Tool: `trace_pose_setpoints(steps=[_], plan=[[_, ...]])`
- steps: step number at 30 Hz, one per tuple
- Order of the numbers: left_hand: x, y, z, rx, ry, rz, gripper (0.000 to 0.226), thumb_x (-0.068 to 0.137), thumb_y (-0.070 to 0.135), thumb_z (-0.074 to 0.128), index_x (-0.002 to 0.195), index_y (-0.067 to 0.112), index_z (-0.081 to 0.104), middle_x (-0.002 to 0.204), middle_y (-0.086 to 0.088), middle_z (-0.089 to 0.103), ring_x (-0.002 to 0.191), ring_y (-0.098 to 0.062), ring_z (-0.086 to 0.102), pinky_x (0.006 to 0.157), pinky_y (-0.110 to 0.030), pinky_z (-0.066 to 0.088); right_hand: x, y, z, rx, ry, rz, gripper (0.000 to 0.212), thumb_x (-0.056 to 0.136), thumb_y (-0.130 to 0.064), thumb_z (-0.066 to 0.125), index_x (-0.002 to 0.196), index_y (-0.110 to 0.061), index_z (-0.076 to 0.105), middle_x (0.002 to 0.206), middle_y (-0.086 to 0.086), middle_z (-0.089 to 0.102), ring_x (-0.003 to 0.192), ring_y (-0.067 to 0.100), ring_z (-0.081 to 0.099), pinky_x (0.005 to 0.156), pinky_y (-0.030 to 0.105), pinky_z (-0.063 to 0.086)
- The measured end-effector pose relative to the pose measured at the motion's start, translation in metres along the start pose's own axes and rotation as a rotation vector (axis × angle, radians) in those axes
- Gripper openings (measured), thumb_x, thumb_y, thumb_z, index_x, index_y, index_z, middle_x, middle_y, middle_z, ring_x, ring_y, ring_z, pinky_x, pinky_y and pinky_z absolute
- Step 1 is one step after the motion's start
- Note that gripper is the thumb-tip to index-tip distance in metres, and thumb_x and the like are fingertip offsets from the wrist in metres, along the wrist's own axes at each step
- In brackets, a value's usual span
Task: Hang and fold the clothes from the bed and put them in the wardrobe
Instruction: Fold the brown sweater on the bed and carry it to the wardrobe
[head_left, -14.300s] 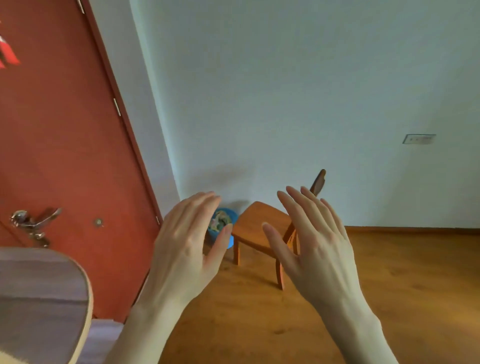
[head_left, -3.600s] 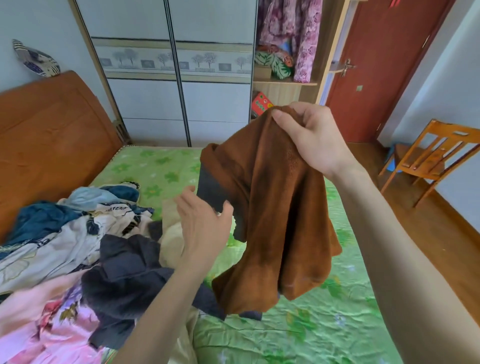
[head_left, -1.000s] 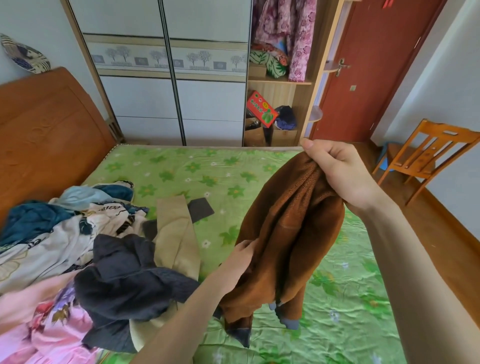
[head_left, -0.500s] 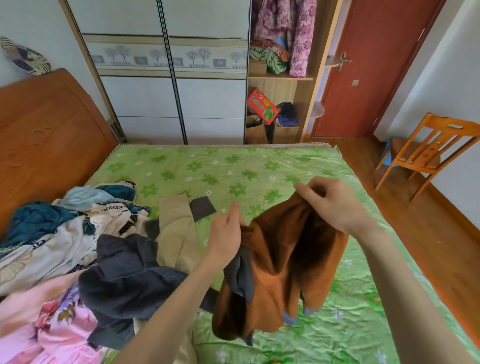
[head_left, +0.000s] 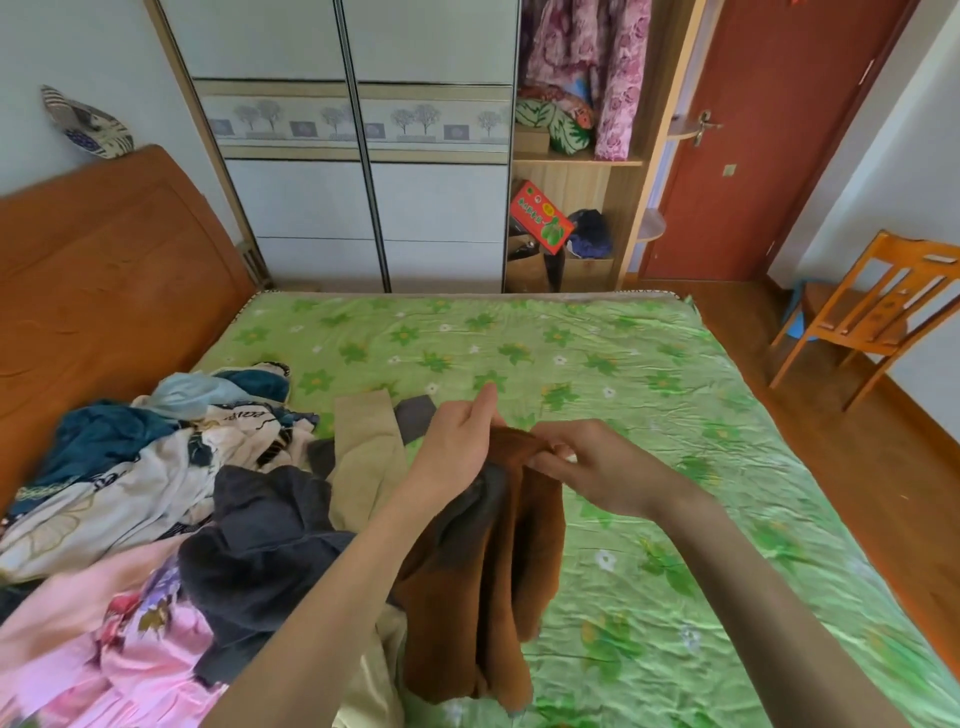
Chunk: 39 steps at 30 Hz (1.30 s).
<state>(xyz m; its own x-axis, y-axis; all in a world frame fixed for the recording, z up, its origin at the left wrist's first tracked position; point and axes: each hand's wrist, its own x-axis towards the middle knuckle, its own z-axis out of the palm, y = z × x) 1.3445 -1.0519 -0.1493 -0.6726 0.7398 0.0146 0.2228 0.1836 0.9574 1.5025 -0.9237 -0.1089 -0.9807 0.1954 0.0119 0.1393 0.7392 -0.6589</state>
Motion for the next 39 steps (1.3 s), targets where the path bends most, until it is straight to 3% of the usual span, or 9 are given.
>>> trace_pose_setpoints(steps=[4, 8, 13, 18, 22, 27, 32, 36, 39], plan=[[-0.007, -0.032, -0.022, 0.024, -0.129, 0.035, 0.061, 0.085, 0.087, 0.055, 0.092, 0.028, 0.070, 0.092, 0.003, 0.075, 0.095, -0.015, 0.071, 0.088, -0.039, 0.053, 0.004, -0.002, -0.014, 0.020, 0.066, -0.009, 0.022, 0.112, -0.017, 0.045, 0.115, -0.018, 0.066, 0.097, 0.002, 0.071, 0.090, 0.018, 0.064, 0.080, 0.040, 0.049], [-0.023, -0.069, -0.019, 0.333, -0.243, 0.035, 0.055, 0.073, 0.081, 0.075, 0.121, 0.061, 0.056, 0.120, 0.028, 0.067, 0.106, 0.008, 0.063, 0.087, -0.020, 0.052, 0.006, -0.003, -0.031, 0.069, 0.089, -0.021, 0.031, 0.111, -0.007, 0.040, 0.124, -0.023, 0.062, 0.110, -0.002, 0.070, 0.104, 0.016, 0.063, 0.088, 0.031, 0.049], [-0.024, -0.083, -0.011, 0.398, -0.230, -0.001, 0.037, 0.094, 0.036, 0.075, 0.111, 0.048, 0.044, 0.097, 0.020, 0.066, 0.076, 0.004, 0.065, 0.066, -0.008, 0.046, 0.006, -0.007, -0.037, 0.183, 0.143, 0.041, 0.030, 0.107, -0.006, 0.037, 0.105, -0.025, 0.060, 0.097, 0.005, 0.065, 0.098, 0.024, 0.060, 0.089, 0.037, 0.045], [-0.023, -0.087, -0.014, 0.342, -0.255, -0.031, 0.042, 0.109, 0.031, 0.056, 0.147, 0.014, 0.054, 0.133, 0.008, 0.061, 0.110, 0.001, 0.055, 0.079, 0.001, 0.038, -0.006, 0.002, -0.049, 0.133, 0.144, 0.125, 0.015, 0.097, -0.043, 0.064, 0.093, -0.029, 0.059, 0.083, -0.003, 0.065, 0.085, 0.017, 0.063, 0.080, 0.036, 0.048], [-0.020, -0.072, -0.015, 0.155, -0.218, -0.075, 0.061, 0.108, 0.040, 0.057, 0.160, 0.017, 0.037, 0.153, 0.010, 0.048, 0.136, -0.007, 0.047, 0.114, -0.028, 0.040, -0.012, 0.009, -0.056, 0.003, 0.231, 0.025, 0.018, 0.102, -0.045, 0.058, 0.096, -0.029, 0.064, 0.085, -0.013, 0.065, 0.083, 0.007, 0.063, 0.072, 0.024, 0.045], [-0.011, -0.071, -0.022, 0.164, -0.168, -0.027, 0.072, 0.078, 0.061, 0.079, 0.139, 0.032, 0.054, 0.134, 0.014, 0.065, 0.123, -0.006, 0.063, 0.103, -0.034, 0.054, -0.016, 0.024, -0.080, -0.091, 0.349, -0.046, 0.015, 0.106, -0.020, 0.055, 0.107, -0.014, 0.069, 0.104, 0.001, 0.065, 0.103, 0.017, 0.059, 0.092, 0.028, 0.046], [-0.015, -0.100, -0.015, 0.351, -0.330, -0.064, 0.008, 0.093, 0.053, 0.067, 0.100, 0.050, 0.068, 0.093, 0.022, 0.074, 0.091, -0.001, 0.068, 0.072, -0.015, 0.046, -0.016, 0.024, -0.092, 0.026, 0.519, -0.013, 0.016, 0.107, -0.015, 0.057, 0.103, -0.023, 0.070, 0.097, -0.010, 0.071, 0.093, 0.005, 0.064, 0.086, 0.021, 0.047], [-0.019, -0.093, -0.013, -0.009, -0.234, -0.174, 0.016, 0.105, 0.040, 0.061, 0.105, 0.048, 0.076, 0.107, 0.021, 0.078, 0.104, -0.002, 0.070, 0.084, -0.013, 0.049, -0.019, 0.023, -0.111, 0.033, 0.522, 0.001, 0.008, 0.098, -0.020, 0.072, 0.093, -0.026, 0.072, 0.089, -0.008, 0.073, 0.087, 0.009, 0.067, 0.083, 0.028, 0.052], [-0.017, -0.066, -0.028, -0.066, -0.199, -0.129, 0.031, 0.077, 0.064, 0.078, 0.098, 0.041, 0.073, 0.096, 0.017, 0.075, 0.096, 0.000, 0.070, 0.080, -0.018, 0.048, -0.023, 0.023, -0.122, -0.047, 0.366, -0.003, 0.012, 0.089, -0.026, 0.081, 0.096, -0.027, 0.070, 0.090, -0.009, 0.072, 0.087, 0.010, 0.068, 0.083, 0.027, 0.053]])
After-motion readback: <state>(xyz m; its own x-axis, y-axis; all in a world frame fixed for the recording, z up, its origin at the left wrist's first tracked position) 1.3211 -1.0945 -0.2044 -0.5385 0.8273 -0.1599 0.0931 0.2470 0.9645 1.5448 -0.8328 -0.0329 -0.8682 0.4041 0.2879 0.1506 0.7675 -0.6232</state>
